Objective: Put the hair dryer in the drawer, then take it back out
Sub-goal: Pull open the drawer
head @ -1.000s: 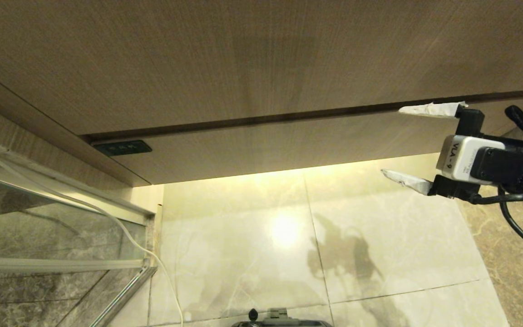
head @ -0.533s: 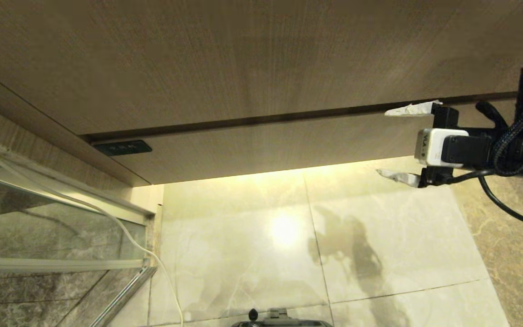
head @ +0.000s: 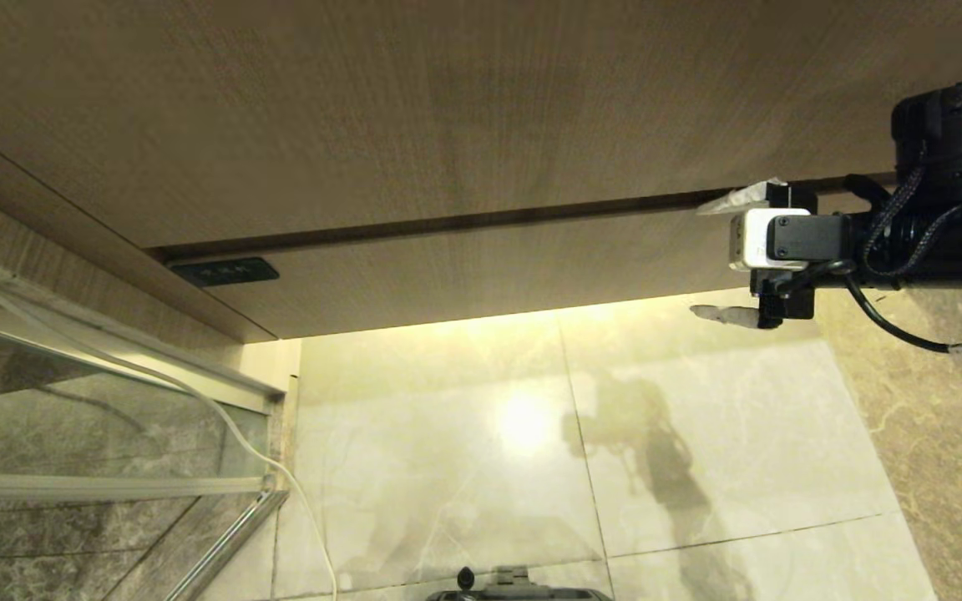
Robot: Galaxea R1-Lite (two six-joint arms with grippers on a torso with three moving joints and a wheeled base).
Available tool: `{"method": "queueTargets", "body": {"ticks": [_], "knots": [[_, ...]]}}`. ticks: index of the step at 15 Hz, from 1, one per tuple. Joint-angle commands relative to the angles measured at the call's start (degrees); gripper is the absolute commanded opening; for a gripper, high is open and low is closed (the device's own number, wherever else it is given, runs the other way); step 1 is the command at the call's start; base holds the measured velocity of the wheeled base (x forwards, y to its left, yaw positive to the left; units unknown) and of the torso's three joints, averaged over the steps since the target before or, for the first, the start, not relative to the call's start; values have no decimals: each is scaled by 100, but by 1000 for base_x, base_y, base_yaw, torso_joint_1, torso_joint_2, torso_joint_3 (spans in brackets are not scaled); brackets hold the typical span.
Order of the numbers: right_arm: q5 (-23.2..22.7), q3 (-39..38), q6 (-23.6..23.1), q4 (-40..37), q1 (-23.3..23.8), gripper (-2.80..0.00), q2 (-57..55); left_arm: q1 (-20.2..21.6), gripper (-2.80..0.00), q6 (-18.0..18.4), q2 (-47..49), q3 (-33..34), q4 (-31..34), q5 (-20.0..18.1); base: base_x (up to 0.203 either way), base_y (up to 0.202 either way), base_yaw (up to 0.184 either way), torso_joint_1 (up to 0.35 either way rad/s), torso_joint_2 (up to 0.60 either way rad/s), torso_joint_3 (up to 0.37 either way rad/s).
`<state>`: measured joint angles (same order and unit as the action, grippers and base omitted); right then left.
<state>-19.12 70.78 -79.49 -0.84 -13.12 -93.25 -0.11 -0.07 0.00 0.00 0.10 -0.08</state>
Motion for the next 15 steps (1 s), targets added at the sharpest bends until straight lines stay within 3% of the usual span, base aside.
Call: {"method": "queueTargets", "body": {"ticks": [1, 6, 15], "knots": [[31, 67, -40, 14, -7, 0, -158, 2, -280, -1, 0, 0, -1, 0, 0, 0, 0, 0, 0, 0], [72, 177, 27, 76, -12, 0, -400, 2, -280, -1, 0, 0, -1, 0, 0, 0, 0, 0, 0, 0], [102, 264, 317, 866, -24, 0, -631, 2, -280, -1, 0, 0, -1, 0, 0, 0, 0, 0, 0, 0]]}}
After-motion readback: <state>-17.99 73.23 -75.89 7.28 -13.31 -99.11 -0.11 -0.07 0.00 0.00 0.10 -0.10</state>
